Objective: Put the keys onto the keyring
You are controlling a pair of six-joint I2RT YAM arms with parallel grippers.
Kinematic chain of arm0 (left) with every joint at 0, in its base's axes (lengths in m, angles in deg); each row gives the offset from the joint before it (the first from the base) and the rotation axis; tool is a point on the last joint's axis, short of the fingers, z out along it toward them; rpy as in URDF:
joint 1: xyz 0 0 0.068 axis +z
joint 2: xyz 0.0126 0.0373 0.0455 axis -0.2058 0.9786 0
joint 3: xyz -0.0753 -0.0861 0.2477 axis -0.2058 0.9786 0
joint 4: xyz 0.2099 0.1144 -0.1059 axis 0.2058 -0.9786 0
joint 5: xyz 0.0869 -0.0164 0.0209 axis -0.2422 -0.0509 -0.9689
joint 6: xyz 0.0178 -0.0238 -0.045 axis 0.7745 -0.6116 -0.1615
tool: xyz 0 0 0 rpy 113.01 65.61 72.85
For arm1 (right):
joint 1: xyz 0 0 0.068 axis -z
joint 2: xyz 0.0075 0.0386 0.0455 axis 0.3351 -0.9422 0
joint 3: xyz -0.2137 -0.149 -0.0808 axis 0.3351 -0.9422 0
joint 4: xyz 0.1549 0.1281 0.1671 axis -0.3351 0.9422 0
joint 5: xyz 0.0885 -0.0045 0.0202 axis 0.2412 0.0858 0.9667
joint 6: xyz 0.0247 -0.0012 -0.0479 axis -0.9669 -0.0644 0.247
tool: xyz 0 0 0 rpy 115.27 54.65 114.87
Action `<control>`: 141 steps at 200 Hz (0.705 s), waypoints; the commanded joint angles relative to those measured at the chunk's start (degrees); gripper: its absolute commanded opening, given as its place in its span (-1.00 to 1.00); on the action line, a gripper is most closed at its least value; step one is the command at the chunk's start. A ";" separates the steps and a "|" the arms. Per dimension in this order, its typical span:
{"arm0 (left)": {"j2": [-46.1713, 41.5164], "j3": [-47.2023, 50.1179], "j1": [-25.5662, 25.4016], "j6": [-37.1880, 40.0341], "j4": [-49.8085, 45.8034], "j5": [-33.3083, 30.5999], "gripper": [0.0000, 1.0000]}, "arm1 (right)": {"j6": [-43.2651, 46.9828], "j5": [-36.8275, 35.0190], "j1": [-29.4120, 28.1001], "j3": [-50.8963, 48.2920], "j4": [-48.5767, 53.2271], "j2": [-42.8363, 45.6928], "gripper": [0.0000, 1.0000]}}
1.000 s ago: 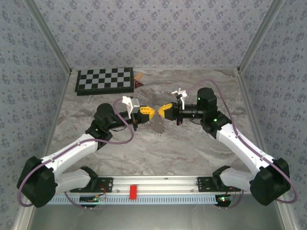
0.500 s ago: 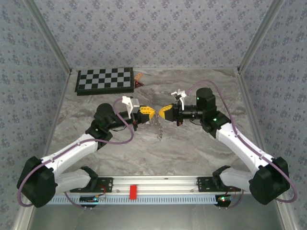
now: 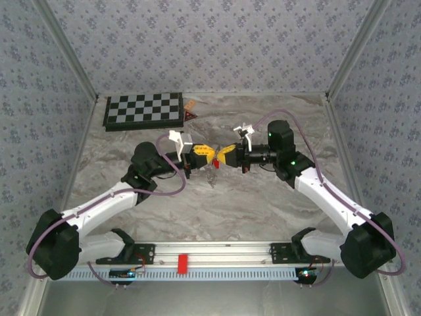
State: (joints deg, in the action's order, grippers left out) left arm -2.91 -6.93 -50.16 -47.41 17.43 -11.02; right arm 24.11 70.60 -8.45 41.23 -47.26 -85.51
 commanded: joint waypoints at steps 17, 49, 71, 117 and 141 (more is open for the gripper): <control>0.33 -0.52 -0.92 -1.71 7.08 1.30 -1.00 | -0.48 1.02 -0.34 -0.20 -1.16 0.00 -1.00; -0.20 -0.75 -0.92 -1.07 5.87 1.03 -1.00 | -0.29 0.50 0.10 -0.47 -1.13 0.60 -1.00; -0.60 -0.63 -0.94 -0.88 5.36 0.64 -1.00 | -0.53 -1.01 0.59 -1.21 -1.36 1.68 -0.76; -1.39 -0.57 -0.92 -0.79 4.89 -0.54 -1.00 | -1.33 -6.24 1.28 -6.79 -7.09 6.31 -0.43; -1.36 -0.64 -0.95 -0.88 4.85 -0.73 -1.00 | -0.68 -9.09 0.82 -10.00 -10.93 8.38 -0.32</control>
State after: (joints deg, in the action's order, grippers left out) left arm -2.56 -6.91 -50.90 -48.26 19.22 -11.28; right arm 23.22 65.40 -7.40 33.60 -52.48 -79.48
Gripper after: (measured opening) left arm 0.045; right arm 0.311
